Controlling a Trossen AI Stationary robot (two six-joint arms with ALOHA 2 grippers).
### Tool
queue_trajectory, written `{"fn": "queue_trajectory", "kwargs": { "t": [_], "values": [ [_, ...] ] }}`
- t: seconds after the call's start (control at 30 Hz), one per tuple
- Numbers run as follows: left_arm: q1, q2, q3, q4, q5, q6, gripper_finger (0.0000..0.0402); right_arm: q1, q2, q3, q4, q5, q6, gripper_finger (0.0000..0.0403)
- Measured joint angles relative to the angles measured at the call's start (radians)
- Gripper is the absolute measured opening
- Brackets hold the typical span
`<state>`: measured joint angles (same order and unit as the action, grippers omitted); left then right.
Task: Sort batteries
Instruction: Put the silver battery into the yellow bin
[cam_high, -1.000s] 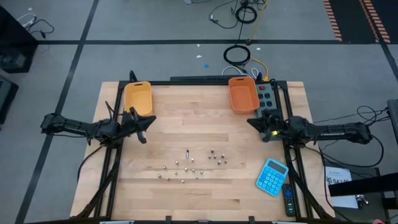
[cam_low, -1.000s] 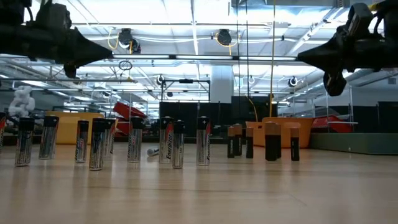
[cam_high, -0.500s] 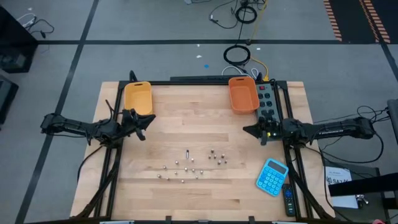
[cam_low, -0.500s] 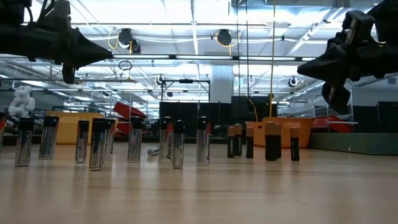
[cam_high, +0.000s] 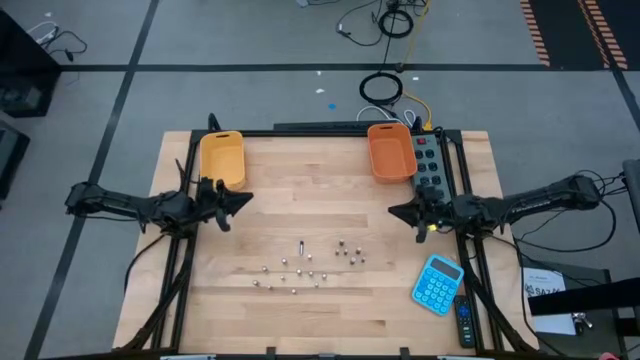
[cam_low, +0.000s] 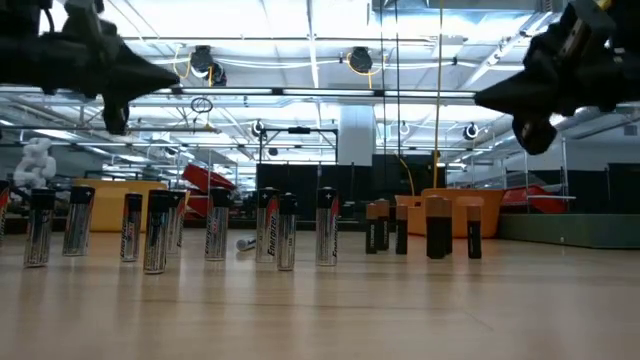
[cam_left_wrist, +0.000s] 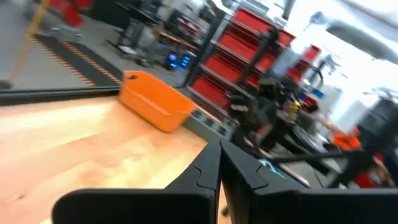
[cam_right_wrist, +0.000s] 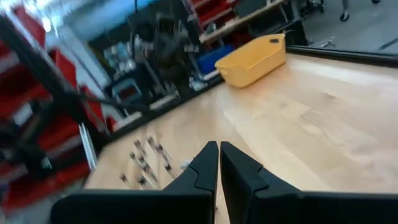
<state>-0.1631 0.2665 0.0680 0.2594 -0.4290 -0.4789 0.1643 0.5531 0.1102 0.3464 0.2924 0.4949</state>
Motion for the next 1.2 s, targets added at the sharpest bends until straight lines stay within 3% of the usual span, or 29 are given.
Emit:
{"fn": "queue_trajectory", "kwargs": {
  "t": [0.2, 0.4, 0.5, 0.57, 0.77, 0.9, 1.03, 1.1, 1.2],
  "values": [
    [0.0, 0.01, 0.117, -0.126, 0.102, 0.125, 0.002, 0.091, 0.247, 0.261, -0.268, 0.042, -0.109, 0.0009],
    [-0.001, 0.086, 0.139, -0.126, 0.153, 0.228, 0.002, 0.174, 0.547, 0.438, -0.355, 0.05, -0.141, 0.002],
    [-0.001, 0.132, 0.139, -0.08, 0.16, 0.223, 0.002, 0.199, 0.647, 0.493, -0.364, 0.05, -0.139, 0.0046],
    [-0.001, 0.165, 0.152, -0.071, 0.237, 0.221, 0.002, 0.215, 0.685, 0.528, -0.382, 0.051, -0.127, 0.007],
    [-0.068, 0.275, 0.236, -0.055, 0.286, 0.191, 0.0024, 0.276, 0.709, 0.599, -0.463, 0.112, -0.078, 0.0147],
    [-0.159, 0.389, 0.298, -0.062, 0.292, 0.206, 0.0067, 0.321, 0.714, 0.6, -0.517, 0.182, -0.012, 0.0175],
    [-0.241, 0.512, 0.362, -0.084, 0.237, 0.194, 0.0146, 0.37, 0.743, 0.6, -0.545, 0.272, 0.038, 0.0179],
    [-0.264, 0.567, 0.407, -0.174, 0.171, 0.126, 0.0179, 0.394, 0.757, 0.6, -0.553, 0.307, 0.059, 0.0177],
    [-0.303, 0.64, 0.49, -0.33, 0.139, 0.028, 0.0192, 0.43, 0.761, 0.6, -0.56, 0.369, 0.103, 0.0174]
  ]
}}
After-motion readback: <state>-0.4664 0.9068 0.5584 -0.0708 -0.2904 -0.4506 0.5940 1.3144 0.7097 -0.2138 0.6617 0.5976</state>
